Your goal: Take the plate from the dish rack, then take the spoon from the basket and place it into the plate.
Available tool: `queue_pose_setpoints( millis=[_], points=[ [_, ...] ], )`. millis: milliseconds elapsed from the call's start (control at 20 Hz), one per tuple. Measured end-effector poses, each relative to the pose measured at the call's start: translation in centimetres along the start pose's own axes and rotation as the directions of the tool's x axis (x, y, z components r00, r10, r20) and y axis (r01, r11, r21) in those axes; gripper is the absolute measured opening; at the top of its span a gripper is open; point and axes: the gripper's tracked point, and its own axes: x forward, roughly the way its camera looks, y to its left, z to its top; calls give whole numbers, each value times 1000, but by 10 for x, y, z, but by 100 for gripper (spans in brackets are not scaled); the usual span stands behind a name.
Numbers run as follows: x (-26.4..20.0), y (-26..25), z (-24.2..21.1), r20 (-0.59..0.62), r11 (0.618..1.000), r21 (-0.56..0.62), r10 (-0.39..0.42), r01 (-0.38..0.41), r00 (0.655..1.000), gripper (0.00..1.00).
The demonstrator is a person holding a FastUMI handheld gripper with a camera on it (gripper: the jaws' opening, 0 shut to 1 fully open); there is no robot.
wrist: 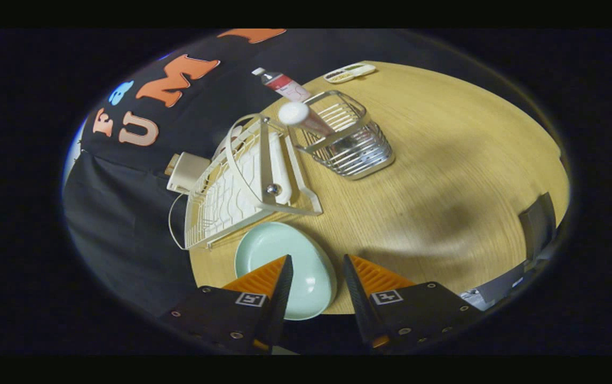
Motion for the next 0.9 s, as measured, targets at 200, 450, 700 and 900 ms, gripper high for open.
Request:
queue_pose_setpoints(
  millis=[200, 450, 700, 900],
  points=[
    [-19, -6, 47, 179, 986, -142, -67, 93, 982, 74],
    [-41, -15, 87, 360, 943, -251, -119, 218, 925, 88],
    [-55, -16, 124, 496, 909, -283, -134, 305, 858, 87],
    [-47, -11, 134, 533, 868, -349, -127, 354, 837, 77]
  ],
)
